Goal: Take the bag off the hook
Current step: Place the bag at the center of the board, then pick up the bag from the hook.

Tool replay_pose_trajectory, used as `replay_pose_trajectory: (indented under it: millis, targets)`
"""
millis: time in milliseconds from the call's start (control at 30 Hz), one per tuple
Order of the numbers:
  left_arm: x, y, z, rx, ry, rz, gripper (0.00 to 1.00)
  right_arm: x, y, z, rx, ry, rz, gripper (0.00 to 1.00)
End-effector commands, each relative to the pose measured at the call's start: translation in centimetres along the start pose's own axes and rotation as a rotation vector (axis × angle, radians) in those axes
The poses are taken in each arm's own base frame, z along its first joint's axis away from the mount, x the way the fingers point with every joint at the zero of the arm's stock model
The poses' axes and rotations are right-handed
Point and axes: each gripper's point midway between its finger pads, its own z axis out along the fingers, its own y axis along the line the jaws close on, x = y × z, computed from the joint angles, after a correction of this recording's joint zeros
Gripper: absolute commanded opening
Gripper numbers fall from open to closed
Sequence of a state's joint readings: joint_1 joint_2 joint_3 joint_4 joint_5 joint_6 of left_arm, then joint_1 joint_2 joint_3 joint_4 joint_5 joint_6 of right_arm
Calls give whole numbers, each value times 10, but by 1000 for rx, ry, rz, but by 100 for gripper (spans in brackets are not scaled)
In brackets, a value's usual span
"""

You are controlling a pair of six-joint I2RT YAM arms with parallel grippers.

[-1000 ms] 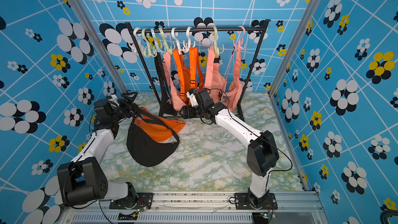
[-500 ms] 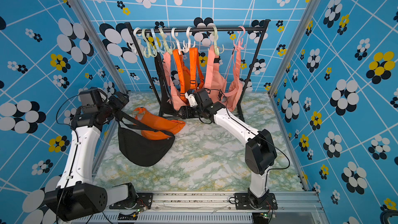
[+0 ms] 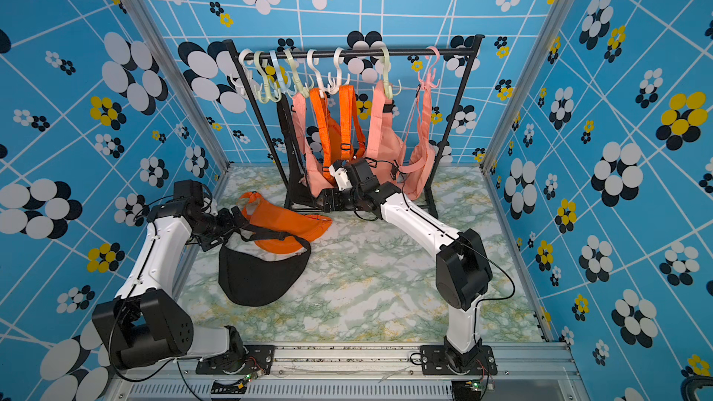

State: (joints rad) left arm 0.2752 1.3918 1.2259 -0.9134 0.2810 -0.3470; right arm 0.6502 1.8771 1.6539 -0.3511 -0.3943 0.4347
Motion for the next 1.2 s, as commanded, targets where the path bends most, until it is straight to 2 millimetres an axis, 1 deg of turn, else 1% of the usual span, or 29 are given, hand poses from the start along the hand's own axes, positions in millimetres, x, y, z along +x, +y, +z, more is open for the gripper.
replay_pose_trajectory:
  millis: [0, 33, 167, 200, 267, 300, 333, 367, 400, 433, 500, 533, 600, 667, 733, 767, 833, 967, 1000, 1067, 1167]
  targets:
    - [-3, -4, -17, 14, -15, 9, 99, 4, -2, -2, 6, 2, -9, 80]
    - [-5, 2, -22, -37, -31, 14, 99, 5, -3, -1, 7, 6, -7, 80]
    - [-13, 27, -56, -246, -139, 89, 99, 7, -4, -1, 9, 12, -8, 80]
    - [-11, 26, -61, -233, -147, 82, 99, 8, -4, 0, 10, 13, -9, 80]
    - [-7, 11, -56, -53, -135, 9, 99, 7, -5, 2, 7, 15, -10, 80]
    - [-6, 11, -53, -35, -132, -21, 99, 7, -5, 4, 3, 16, -8, 80]
    - [-5, 18, -51, -108, -129, -9, 99, 7, -5, 5, 0, 18, -6, 80]
    - [-5, 27, -53, -225, -137, 39, 99, 7, -3, 6, -8, 19, -4, 80]
    - [-5, 27, -54, -265, -138, 72, 99, 6, -3, 6, -11, 17, -3, 80]
    - [-3, 18, -52, -214, -127, 72, 99, 6, -2, 6, -14, 17, -4, 80]
    - [-7, -10, -49, -12, -143, 41, 99, 7, -3, 5, -7, 16, -10, 80]
    - [-10, -19, -50, 29, -162, 32, 99, 7, -5, 4, 0, 14, -16, 80]
    - [-17, -42, -52, 86, -210, 76, 99, 8, -7, 3, 16, 14, -28, 80]
    - [-22, -75, -53, 142, -252, 156, 99, 7, -7, 2, 19, 12, -31, 80]
    - [-23, -108, -51, 187, -274, 248, 99, 4, -6, -1, 16, 5, -37, 78]
    - [-25, -124, -51, 202, -291, 291, 99, 2, -5, -2, 14, -1, -39, 77]
    - [-29, -149, -48, 231, -311, 345, 99, -3, -4, -8, 24, -24, -49, 76]
    - [-39, -192, -34, 309, -319, 380, 99, -14, -7, -25, 79, -84, -74, 76]
    - [-40, -201, -30, 310, -316, 393, 99, -11, -13, -27, 101, -86, -75, 76]
    - [-36, -223, -21, 278, -299, 461, 99, -10, -21, -34, 148, -108, -82, 76]
    - [-21, -252, -6, 214, -280, 604, 99, -15, -31, -50, 208, -150, -89, 76]
